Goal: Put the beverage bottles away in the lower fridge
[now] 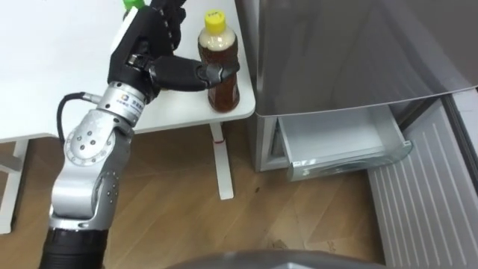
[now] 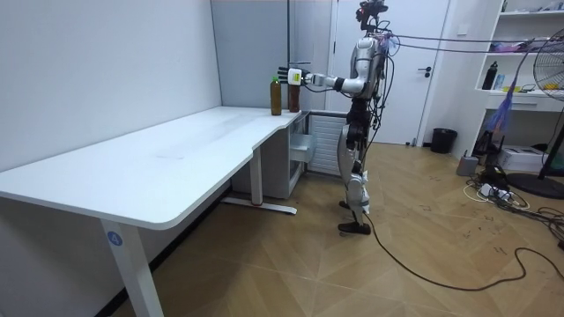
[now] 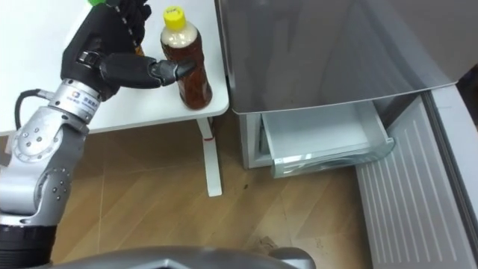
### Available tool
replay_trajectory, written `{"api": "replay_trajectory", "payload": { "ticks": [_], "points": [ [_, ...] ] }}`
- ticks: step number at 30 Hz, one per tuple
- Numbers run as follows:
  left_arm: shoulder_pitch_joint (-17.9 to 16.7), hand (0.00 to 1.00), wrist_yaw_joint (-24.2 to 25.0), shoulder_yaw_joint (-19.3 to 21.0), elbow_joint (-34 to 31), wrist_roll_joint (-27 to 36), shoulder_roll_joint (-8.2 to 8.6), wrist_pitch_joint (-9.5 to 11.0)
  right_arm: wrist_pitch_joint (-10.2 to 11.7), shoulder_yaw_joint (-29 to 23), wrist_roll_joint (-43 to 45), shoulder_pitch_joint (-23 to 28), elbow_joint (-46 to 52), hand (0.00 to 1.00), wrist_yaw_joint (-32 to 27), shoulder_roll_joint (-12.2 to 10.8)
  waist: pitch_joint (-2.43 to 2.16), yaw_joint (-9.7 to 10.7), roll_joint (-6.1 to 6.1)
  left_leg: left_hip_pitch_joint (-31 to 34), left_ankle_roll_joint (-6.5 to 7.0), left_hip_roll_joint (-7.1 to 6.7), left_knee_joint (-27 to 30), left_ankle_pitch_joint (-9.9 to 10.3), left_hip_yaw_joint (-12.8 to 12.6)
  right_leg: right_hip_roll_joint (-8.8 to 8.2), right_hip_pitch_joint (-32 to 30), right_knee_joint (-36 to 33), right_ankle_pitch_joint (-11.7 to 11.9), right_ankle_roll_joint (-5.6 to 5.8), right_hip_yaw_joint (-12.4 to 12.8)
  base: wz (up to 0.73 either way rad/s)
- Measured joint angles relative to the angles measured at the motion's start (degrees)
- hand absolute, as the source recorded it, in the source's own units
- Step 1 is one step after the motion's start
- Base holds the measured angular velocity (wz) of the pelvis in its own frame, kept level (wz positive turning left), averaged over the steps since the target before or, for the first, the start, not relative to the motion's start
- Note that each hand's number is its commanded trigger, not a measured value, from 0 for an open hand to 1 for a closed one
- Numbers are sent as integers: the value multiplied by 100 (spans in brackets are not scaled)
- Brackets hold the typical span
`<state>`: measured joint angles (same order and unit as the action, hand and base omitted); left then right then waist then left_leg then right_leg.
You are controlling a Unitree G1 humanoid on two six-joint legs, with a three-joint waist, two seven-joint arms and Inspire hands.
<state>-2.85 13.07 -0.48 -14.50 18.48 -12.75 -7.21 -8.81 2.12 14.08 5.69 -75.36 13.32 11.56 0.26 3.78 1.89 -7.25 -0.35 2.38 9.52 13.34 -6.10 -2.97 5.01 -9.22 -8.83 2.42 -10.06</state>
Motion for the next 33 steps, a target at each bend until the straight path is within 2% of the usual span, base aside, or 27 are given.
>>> {"api": "replay_trajectory", "payload": {
  "ticks": [7,19,21,27,29,33],
  "points": [
    [0,0,224,-50,5,0,3,-1,-5,-14,-2,-6,30,0,-2,1,2,78,23,8,0,0,-23,0,-4,1,-18,9,0,0,-16,0],
    [0,0,217,-172,72,5,3,-3,-5,-128,2,-65,30,0,-10,5,-4,85,73,3,0,2,-20,0,-10,0,-24,-6,0,0,-26,0],
    [0,0,217,-173,108,17,3,-3,-5,-128,-3,-86,25,0,-15,6,11,88,82,-7,0,5,-21,0,-9,-1,-28,-40,0,0,-26,0],
    [0,0,219,-170,375,606,3,-68,-25,-125,-13,-138,2,0,-62,0,21,107,86,-28,0,4,-16,0,-5,-5,-13,-59,-1,-1,-29,0],
    [1,0,223,-167,431,786,3,-107,-94,-125,-11,-124,10,0,-63,-5,21,104,84,-29,0,4,-7,0,-5,-6,-13,-64,-3,-5,-28,0],
    [1,0,250,-165,597,898,4,-111,-128,-124,4,-102,14,0,-41,-4,24,93,70,-51,-1,4,3,0,-25,-5,-9,-79,-8,-11,0,-2]
  ]
}}
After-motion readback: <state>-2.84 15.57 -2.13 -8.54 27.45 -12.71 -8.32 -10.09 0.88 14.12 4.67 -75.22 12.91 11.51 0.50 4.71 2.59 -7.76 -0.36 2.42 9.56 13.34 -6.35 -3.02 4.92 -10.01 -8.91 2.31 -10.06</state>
